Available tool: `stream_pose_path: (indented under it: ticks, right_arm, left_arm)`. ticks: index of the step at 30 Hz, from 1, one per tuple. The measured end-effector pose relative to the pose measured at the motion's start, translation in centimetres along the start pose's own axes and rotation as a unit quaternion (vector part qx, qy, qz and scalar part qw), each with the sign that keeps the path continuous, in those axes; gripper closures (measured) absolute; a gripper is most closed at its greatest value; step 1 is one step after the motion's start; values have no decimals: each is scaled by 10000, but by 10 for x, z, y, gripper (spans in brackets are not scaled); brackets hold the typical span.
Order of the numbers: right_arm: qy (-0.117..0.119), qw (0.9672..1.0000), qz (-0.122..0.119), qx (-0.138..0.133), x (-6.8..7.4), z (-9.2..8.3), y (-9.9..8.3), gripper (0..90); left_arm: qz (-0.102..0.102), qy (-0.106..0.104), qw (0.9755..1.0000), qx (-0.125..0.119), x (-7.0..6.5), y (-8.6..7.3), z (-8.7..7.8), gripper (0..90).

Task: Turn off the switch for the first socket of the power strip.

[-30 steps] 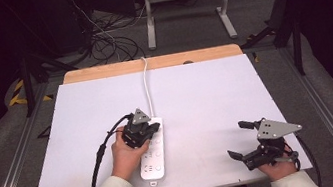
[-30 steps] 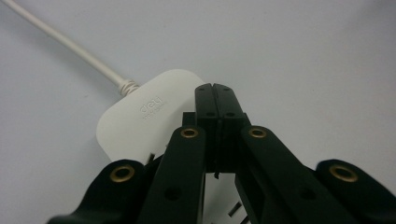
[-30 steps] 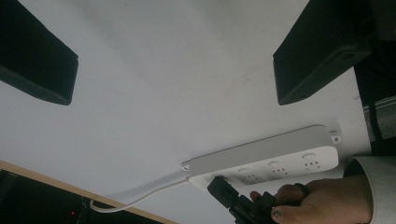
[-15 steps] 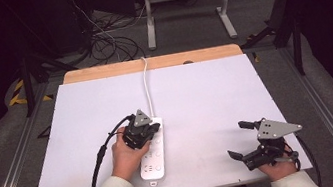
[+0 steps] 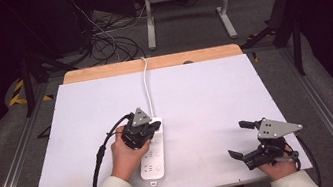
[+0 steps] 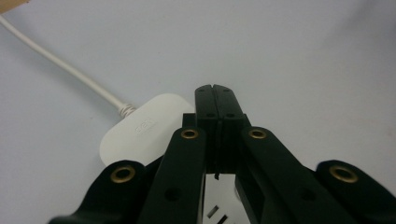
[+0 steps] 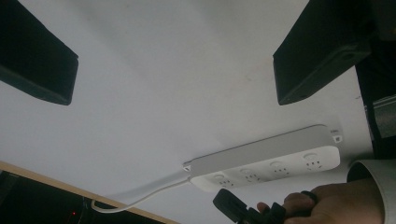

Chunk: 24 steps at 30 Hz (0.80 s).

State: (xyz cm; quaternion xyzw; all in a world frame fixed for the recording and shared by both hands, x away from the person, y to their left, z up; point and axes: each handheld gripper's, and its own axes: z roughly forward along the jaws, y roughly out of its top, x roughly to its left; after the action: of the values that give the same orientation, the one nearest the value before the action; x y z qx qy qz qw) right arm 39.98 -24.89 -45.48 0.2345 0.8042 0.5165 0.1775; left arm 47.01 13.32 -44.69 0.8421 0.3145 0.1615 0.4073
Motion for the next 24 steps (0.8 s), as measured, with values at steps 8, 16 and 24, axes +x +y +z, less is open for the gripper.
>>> stream_pose_path:
  ticks: [8, 16, 24]
  right_arm:
    - [-13, 10000, 4, -8, 0, -1, 0, 4]
    - [-17, 10000, 15, -8, 0, -1, 0, 4]
    - [-12, 10000, 13, 0, 0, -1, 0, 4]
  left_arm:
    - [46, -1, 9999, -89, -2, 8, -15, 900]
    - [224, 81, 9996, -127, -7, 14, -25, 900]
    - [213, 151, 9995, -170, -4, 16, -31, 900]
